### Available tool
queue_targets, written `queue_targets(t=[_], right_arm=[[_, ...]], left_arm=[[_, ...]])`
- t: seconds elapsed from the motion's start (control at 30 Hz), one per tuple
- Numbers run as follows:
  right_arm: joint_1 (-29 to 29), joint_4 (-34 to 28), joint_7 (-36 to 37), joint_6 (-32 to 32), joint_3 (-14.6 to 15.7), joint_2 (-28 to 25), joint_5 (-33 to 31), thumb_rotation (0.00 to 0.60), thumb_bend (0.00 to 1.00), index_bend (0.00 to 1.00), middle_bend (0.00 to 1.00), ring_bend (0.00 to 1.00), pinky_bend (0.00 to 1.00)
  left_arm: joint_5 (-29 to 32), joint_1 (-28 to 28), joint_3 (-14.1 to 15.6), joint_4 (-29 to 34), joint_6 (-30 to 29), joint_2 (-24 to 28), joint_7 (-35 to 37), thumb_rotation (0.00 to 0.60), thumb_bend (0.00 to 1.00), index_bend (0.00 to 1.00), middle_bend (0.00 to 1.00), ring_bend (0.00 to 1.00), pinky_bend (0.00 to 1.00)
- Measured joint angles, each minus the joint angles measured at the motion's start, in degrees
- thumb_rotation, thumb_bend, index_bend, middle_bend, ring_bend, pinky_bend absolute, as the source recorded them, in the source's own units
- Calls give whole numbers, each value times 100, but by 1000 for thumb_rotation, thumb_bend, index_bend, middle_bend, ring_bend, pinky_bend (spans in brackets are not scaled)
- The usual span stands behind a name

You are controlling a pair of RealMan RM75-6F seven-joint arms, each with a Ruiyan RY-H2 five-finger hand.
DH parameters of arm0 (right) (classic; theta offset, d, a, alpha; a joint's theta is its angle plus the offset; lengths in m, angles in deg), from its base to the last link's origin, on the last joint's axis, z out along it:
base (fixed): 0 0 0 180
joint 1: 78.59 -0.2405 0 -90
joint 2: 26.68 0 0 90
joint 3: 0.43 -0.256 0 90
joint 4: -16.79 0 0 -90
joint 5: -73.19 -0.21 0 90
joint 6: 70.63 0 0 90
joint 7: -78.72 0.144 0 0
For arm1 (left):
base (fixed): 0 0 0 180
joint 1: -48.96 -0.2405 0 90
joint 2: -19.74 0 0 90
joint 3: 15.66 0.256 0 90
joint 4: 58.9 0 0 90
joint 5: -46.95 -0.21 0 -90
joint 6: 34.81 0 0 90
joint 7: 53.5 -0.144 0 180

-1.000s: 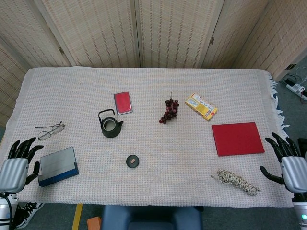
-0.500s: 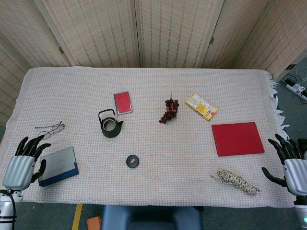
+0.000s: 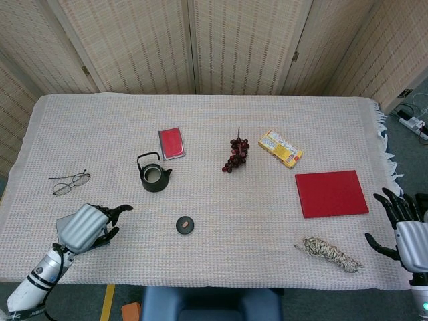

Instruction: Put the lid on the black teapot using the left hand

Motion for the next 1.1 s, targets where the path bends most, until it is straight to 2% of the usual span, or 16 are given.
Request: queue_targets(t=[0.1,0.23,0.4,0.53,0.73,0.9,1.1], right_arm=[[4,-5,-7,6,-2,-1,-7,600,289,122,95,113,0],[15,10,-1,9,0,7,-27,600,289,122,96,113,0],[37,62,1,10,3,30,-70,600,289,122,96,113,0],[61,108,25,30,4,55,-90,600,289,122,96,113,0],[77,160,72,41,5,75,-98,600,289,122,96,113,0],[99,205,123,57,4,84,-113,600,289,122,96,113,0],[112,268,184,46,4,102,-139,600,289,123,96,113,0]], left_arm=[[-79,311,4,-6,410,-114,-115,600,291,249,774,834,921],[-26,686,-16,20,1023,-326,-458,600,283,229,801,855,934],[201,1009,-69,-3,1506,-653,-766,600,282,226,823,874,934],[576,1253,-136,-116,1934,-1014,-1074,600,282,220,831,879,934],[1335,1530,-280,-222,2429,-1399,-1562,600,281,152,832,879,934],[1879,1759,-371,-343,2691,-1724,-2007,600,281,132,832,880,934],[2393,1949,-407,-470,2824,-1957,-2455,600,280,177,832,882,934]])
